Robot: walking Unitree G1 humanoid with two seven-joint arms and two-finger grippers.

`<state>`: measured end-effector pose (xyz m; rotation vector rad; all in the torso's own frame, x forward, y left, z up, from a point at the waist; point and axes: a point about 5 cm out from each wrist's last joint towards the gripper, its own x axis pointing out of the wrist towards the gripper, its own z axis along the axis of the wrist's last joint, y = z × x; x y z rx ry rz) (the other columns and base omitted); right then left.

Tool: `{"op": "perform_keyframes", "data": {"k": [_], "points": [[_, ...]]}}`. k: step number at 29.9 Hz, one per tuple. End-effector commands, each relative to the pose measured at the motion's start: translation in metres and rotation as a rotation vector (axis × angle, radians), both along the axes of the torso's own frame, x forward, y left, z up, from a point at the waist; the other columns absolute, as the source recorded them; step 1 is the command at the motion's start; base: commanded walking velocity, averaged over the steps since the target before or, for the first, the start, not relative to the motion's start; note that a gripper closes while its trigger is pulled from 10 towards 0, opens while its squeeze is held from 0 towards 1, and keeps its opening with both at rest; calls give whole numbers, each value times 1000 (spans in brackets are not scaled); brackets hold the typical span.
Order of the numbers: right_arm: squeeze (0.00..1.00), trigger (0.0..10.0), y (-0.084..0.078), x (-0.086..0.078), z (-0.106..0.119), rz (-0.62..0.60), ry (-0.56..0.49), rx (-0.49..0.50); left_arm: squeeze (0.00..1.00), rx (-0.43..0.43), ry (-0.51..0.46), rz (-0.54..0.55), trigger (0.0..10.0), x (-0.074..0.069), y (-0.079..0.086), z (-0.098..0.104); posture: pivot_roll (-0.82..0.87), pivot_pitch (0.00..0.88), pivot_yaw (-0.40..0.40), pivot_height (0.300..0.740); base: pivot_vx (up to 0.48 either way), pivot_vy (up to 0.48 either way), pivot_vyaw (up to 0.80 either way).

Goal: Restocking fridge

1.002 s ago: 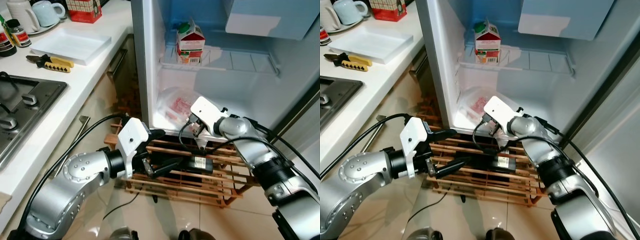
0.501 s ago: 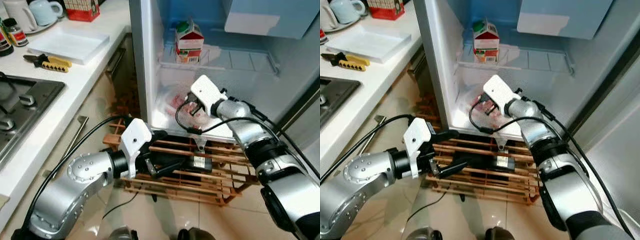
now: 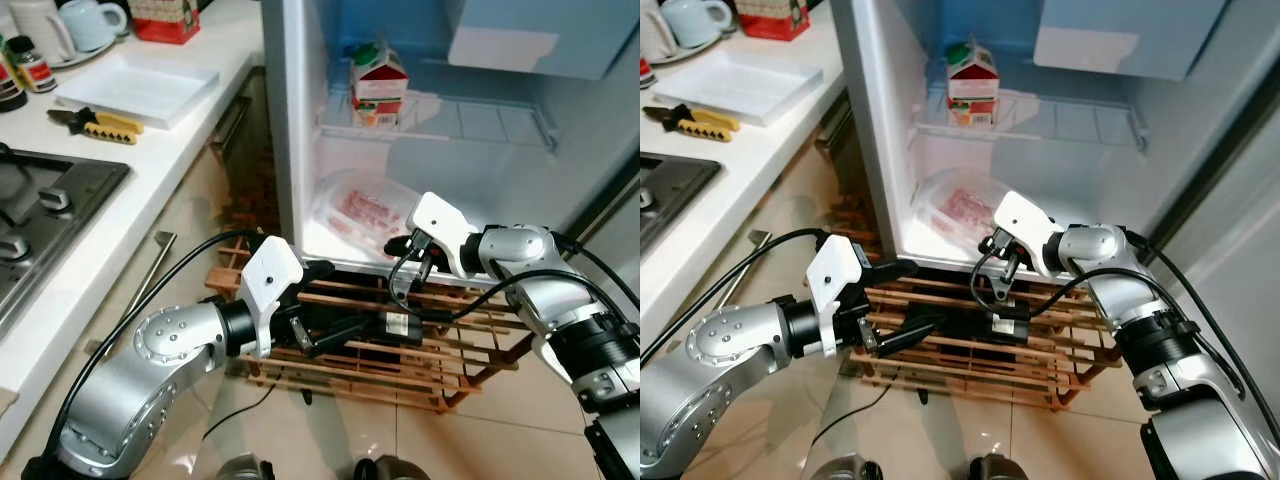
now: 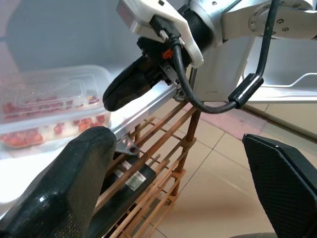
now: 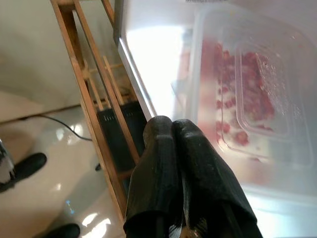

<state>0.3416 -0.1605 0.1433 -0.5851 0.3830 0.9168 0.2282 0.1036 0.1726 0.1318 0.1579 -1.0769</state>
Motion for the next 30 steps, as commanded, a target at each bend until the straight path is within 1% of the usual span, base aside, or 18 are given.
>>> {"op": "perform_keyframes", "data": {"k": [1,3,6,10,13,14,17,21,22,23,25,26,28,29,30], "points": [[0,0,4,3,-3,-5,-12,-34,0,2,0,-21,10000,2,-2,1,15,75,-15,740,0,0,0],[0,0,10,8,-8,-59,-36,-35,0,4,0,-32,10000,2,-3,2,19,76,-15,740,0,0,0],[0,0,14,13,-11,-85,-62,-60,0,7,0,-35,10000,2,-3,2,22,78,-13,740,0,0,0],[0,0,23,21,-21,-95,-93,-142,0,14,1,-38,10000,2,-3,2,29,86,-13,740,0,0,0],[0,0,27,26,-24,-110,-118,-198,0,16,3,-40,10000,2,-3,2,35,90,-15,740,0,0,0],[0,0,27,26,-24,-110,-118,-198,0,16,3,-40,10000,2,-3,2,35,90,-15,740,0,0,0],[0,0,28,30,-28,-131,-120,-243,0,18,6,-41,10000,1,-3,2,38,92,-19,740,0,0,0],[0,0,25,35,-29,-159,-177,-305,0,20,5,-38,10000,1,-3,2,43,92,-24,740,0,0,0],[0,0,24,38,-26,-180,-203,-307,0,20,4,-36,10000,1,-2,2,44,93,-27,740,0,0,0],[0,0,24,38,-26,-180,-203,-307,0,20,4,-36,10000,1,-2,2,44,93,-27,740,0,0,0],[0,0,21,43,-16,-244,-256,-267,0,21,3,-30,10000,0,-2,2,42,88,-25,740,0,0,0],[0,0,21,43,-16,-244,-256,-267,0,21,3,-30,10000,0,-2,2,42,88,-25,740,0,0,0],[0,0,21,44,-10,-254,-254,-204,0,21,5,-28,10000,-1,-1,2,41,84,-20,740,0,0,0],[0,0,24,44,-7,-260,-216,-104,0,19,6,-28,10000,-2,-1,1,39,77,-17,740,0,0,0],[0,0,27,44,-5,-263,-192,-33,0,17,7,-27,10000,-2,-2,1,39,74,-17,740,0,0,0]]}}
